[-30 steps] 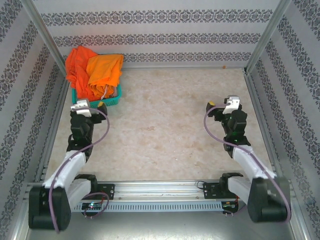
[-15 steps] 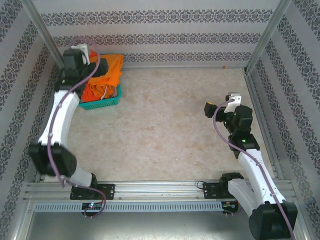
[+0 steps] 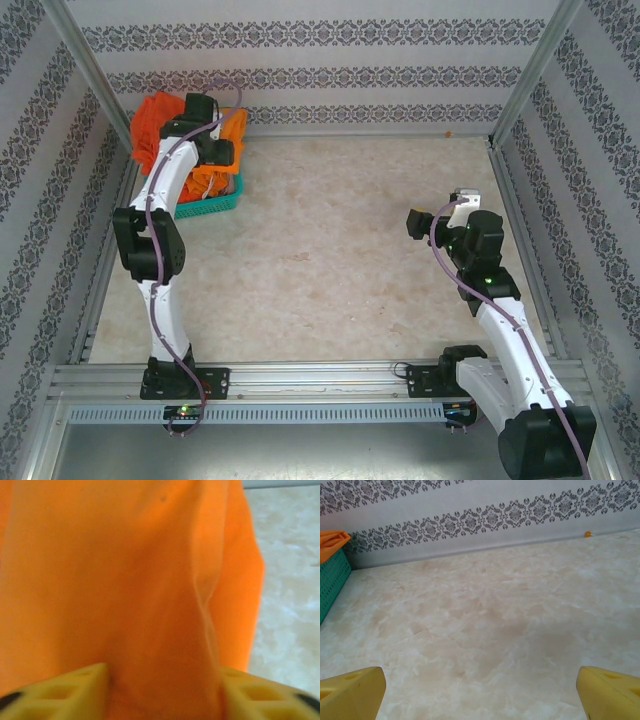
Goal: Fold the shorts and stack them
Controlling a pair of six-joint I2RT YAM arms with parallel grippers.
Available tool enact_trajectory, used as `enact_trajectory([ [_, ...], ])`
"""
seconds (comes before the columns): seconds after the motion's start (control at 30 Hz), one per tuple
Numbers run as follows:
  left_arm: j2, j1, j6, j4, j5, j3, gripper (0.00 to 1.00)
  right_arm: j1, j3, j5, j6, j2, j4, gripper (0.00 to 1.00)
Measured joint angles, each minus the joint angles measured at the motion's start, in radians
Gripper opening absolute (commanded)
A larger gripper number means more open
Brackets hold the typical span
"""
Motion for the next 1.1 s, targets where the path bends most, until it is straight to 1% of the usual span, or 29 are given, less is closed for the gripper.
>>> enact_trajectory([
  [0.1, 0.023, 0.0, 0.001, -0.016, -0.016, 0.034, 0.07, 0.0, 0.0, 0.0, 0.003, -0.008, -0.006, 0.98],
  [0.13, 0.027, 0.0, 0.0, -0.02, -0.017, 0.047, 0.0, 0.0, 0.0, 0.0, 0.003, -0.012, -0.007, 0.98],
  [0.27, 0.027, 0.0, -0.015, -0.031, 0.013, 0.114, 0.0, 0.0, 0.0, 0.0, 0.004, -0.034, -0.009, 0.98],
  [0.4, 0.005, -0.002, -0.052, -0.029, 0.092, 0.211, 0.0, 0.0, 0.0, 0.0, 0.006, -0.053, -0.009, 0.98],
  [0.5, -0.021, -0.01, -0.096, -0.025, 0.16, 0.311, 0.0, 0.0, 0.0, 0.0, 0.013, -0.065, -0.009, 0.98],
  [0.57, -0.032, -0.03, -0.128, -0.016, 0.201, 0.409, 0.0, 0.0, 0.001, 0.0, 0.019, -0.072, -0.009, 0.98],
  [0.67, -0.036, -0.092, -0.177, 0.015, 0.254, 0.568, 0.0, 0.0, 0.014, 0.0, 0.023, -0.078, -0.012, 0.98],
  [0.73, -0.056, -0.148, -0.224, 0.064, 0.297, 0.621, 0.0, 0.0, 0.029, 0.0, 0.026, -0.084, -0.013, 0.98],
  [0.8, -0.082, -0.198, -0.28, 0.121, 0.339, 0.64, 0.0, 0.0, 0.048, 0.0, 0.028, -0.092, -0.014, 0.97],
  [0.93, -0.106, -0.291, -0.425, 0.298, 0.424, 0.657, 0.0, 0.0, 0.09, 0.003, 0.031, -0.116, -0.02, 0.98],
  [1.1, -0.076, -0.391, -0.587, 0.488, 0.463, 0.706, 0.0, 0.0, 0.139, 0.009, 0.052, -0.145, -0.021, 0.98],
])
